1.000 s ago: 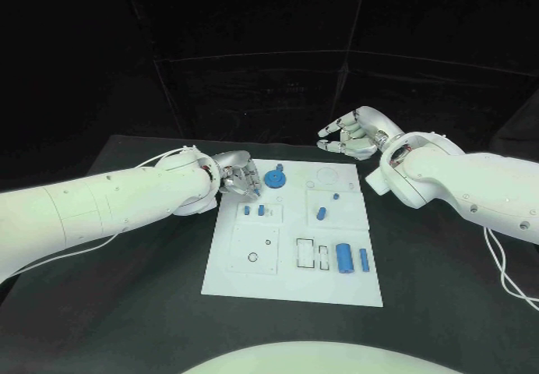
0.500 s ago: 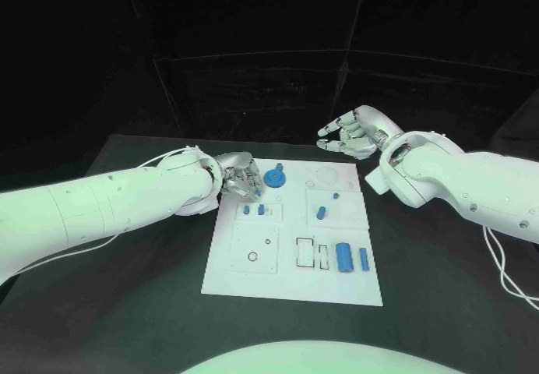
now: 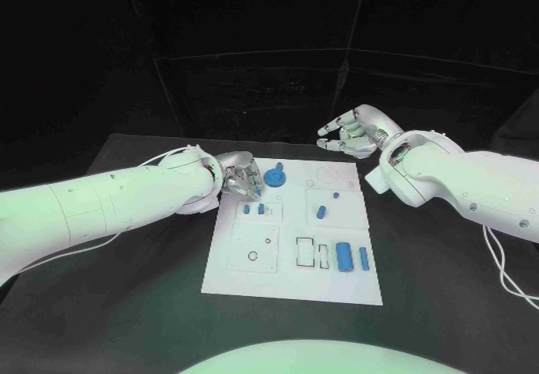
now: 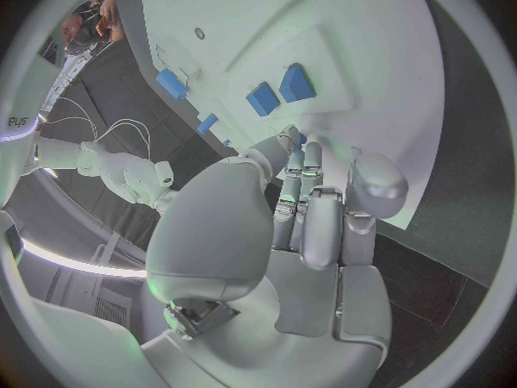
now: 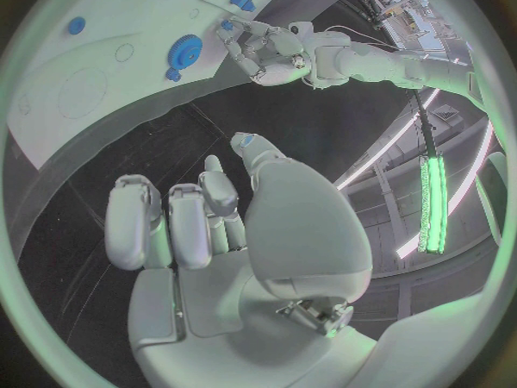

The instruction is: Assemble the parts on the task board

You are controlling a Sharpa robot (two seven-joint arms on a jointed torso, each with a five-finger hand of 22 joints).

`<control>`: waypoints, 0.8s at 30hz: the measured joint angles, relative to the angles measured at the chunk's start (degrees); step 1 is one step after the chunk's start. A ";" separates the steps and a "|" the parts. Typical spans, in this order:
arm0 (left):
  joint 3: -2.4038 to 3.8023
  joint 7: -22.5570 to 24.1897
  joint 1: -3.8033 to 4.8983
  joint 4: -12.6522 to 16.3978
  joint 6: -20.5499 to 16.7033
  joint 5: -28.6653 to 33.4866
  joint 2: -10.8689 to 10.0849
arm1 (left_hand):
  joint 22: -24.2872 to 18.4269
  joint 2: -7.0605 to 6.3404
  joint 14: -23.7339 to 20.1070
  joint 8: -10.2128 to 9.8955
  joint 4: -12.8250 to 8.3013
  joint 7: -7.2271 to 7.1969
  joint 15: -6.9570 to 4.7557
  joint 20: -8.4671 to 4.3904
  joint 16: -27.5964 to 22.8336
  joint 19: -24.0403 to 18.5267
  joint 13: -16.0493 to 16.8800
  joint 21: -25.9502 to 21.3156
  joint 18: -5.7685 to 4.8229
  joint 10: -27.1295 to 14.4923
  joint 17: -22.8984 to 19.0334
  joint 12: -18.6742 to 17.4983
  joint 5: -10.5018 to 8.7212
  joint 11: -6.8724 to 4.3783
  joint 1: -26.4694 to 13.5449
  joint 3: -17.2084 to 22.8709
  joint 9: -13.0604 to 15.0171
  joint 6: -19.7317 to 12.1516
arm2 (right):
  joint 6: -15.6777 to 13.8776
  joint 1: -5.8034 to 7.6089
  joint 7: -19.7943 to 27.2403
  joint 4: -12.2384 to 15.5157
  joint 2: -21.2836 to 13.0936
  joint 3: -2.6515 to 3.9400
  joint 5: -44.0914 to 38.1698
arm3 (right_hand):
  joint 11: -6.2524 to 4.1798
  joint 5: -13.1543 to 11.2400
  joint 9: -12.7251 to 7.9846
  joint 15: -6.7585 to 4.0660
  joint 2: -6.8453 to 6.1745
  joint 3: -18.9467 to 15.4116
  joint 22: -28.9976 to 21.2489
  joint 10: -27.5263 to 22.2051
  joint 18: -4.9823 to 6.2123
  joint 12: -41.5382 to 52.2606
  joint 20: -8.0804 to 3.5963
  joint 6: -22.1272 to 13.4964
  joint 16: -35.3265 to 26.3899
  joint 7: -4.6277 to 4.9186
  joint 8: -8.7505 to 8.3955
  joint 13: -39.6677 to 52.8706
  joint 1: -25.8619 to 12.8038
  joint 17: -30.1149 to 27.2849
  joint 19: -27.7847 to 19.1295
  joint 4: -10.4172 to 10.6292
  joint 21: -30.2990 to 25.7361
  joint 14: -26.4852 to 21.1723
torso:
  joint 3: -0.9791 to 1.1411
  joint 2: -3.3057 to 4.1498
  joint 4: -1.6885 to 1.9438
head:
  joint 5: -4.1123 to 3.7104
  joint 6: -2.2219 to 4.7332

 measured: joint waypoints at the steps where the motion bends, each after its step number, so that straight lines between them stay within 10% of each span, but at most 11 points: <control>1: 0.00 -0.12 0.00 -0.02 0.09 0.00 0.00 | 0.00 -0.05 0.00 -0.53 0.00 0.15 0.00 0.00 0.00 0.00 -0.02 0.00 0.00 -0.68 -0.17 -0.48 0.00 0.25 -0.05 0.00 -0.01 -0.67 | 0.00 0.00 0.00 0.00 0.00 0.00 0.00 | 0.00 0.00 0.00 0.00 0.00 0.00 0.00 0.00 0.00 0.00 0.00 0.00 0.00 0.00 0.00 0.00 0.00 0.00 0.00 0.00 0.00 0.00 | 0.00 0.00 0.00 | -0.02 0.00; 20: 0.00 -1.33 0.01 0.02 0.81 0.07 -0.71 | -0.82 -0.88 0.00 -2.77 -1.04 1.28 1.04 0.93 0.00 -0.52 0.02 -0.99 0.01 -4.33 -1.52 -2.02 0.00 1.46 -0.43 0.23 0.00 -2.47 | 0.03 0.00 -0.06 -0.14 -0.08 0.00 0.00 | -0.27 0.00 0.00 0.00 0.00 0.00 -0.24 -0.33 0.00 -0.29 -0.19 0.00 -0.06 0.00 0.00 -0.35 0.00 -0.19 -0.22 0.00 -0.20 0.00 | -0.01 -0.03 0.01 | -0.20 -0.05; 24: 0.01 -1.21 0.01 0.23 0.42 0.41 -1.59 | -0.91 -0.88 0.00 -3.15 -1.28 1.45 1.04 0.99 0.00 -0.58 0.02 -1.11 0.01 -4.64 -1.57 -2.02 0.00 1.77 -0.43 0.47 0.00 -2.64 | 0.61 0.00 -0.36 -0.71 -0.16 0.00 -0.10 | -0.17 -0.23 0.00 -0.02 0.46 1.18 -3.91 -8.12 1.43 -12.69 -0.11 0.00 -3.20 0.00 0.31 -11.16 0.95 -3.77 -3.08 -0.18 -2.49 -0.02 | -0.04 -0.03 0.02 | -0.29 -0.01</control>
